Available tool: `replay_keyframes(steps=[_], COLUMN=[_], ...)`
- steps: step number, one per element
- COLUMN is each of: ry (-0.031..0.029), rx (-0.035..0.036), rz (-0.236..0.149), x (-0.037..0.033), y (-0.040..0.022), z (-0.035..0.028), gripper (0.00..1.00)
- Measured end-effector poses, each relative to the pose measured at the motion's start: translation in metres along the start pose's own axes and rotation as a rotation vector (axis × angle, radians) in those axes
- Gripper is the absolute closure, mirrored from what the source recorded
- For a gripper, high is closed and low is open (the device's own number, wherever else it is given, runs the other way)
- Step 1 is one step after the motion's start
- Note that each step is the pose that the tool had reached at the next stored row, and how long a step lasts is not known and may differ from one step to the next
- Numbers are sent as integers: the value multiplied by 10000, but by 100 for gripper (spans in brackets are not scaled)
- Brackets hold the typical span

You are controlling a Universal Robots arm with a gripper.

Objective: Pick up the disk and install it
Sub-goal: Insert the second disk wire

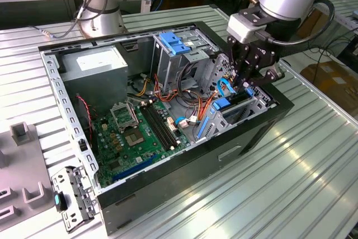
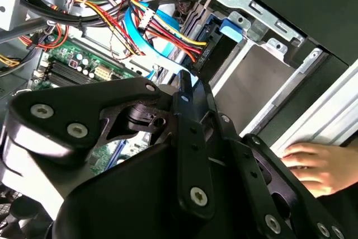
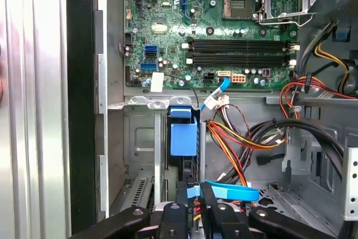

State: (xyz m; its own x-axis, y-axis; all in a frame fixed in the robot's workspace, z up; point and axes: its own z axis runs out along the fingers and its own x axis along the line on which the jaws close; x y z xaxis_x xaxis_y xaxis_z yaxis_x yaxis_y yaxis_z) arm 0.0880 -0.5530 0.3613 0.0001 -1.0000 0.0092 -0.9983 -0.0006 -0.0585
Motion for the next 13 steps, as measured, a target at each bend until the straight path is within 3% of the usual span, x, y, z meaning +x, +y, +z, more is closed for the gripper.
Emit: replay_keyframes(steps=[2,4,13], ry=[1,2,2], rx=[0,0,0], rz=[0,0,0], x=[0,0,0], y=[0,0,0], z=[-1,-2,-4], gripper=[78,89,89])
